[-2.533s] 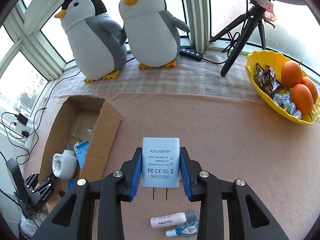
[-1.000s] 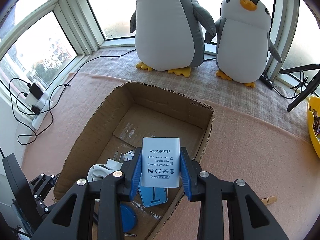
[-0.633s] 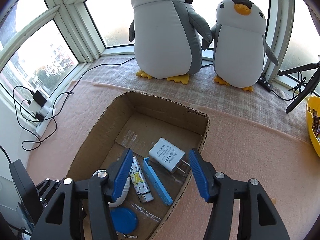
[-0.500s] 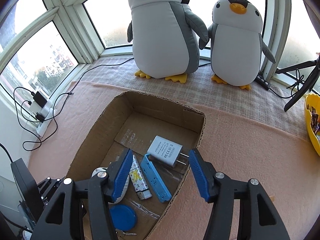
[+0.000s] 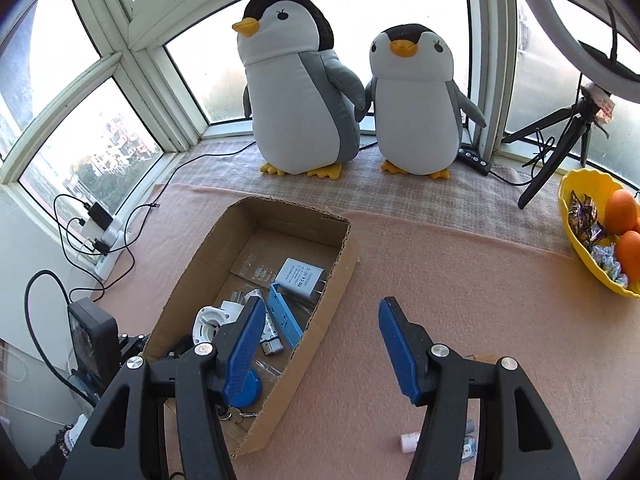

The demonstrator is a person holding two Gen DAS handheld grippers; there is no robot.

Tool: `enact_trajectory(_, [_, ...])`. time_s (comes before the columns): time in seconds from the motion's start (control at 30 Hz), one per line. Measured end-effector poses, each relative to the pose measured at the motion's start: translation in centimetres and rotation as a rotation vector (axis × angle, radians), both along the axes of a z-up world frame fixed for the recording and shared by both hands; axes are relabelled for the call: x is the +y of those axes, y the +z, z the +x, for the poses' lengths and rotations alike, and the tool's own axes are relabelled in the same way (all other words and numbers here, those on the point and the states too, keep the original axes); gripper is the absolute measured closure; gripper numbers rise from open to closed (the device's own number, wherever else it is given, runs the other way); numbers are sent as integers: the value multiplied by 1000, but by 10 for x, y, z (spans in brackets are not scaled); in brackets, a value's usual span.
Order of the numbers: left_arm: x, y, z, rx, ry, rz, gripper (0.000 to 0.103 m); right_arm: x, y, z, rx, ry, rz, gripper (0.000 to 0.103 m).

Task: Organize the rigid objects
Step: 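Move the right tool to the blue eye-drop bottle and grasp it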

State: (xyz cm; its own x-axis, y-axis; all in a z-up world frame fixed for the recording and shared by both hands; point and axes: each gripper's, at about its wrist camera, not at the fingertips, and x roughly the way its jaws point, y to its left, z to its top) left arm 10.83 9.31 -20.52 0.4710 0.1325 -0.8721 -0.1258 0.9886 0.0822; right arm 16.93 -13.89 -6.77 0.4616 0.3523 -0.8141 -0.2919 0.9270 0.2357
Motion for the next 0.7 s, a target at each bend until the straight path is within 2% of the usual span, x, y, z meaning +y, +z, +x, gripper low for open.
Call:
enact_trajectory(0.23, [-1, 1, 0, -3, -12, 9, 65, -48, 60, -43, -75, -75, -9, 48])
enact_trajectory(0.43, [-1, 1, -1, -7, -20, 8, 65, -73, 91, -82, -106, -98, -31, 47])
enact_trajectory(0.6, [0, 1, -1, -9, -28, 5, 65, -85, 94, -103, -115, -106, -47, 44])
enact_trajectory(0.7, [-1, 1, -1, -8, -32, 8, 65, -88, 77, -114, -114, -99, -68, 43])
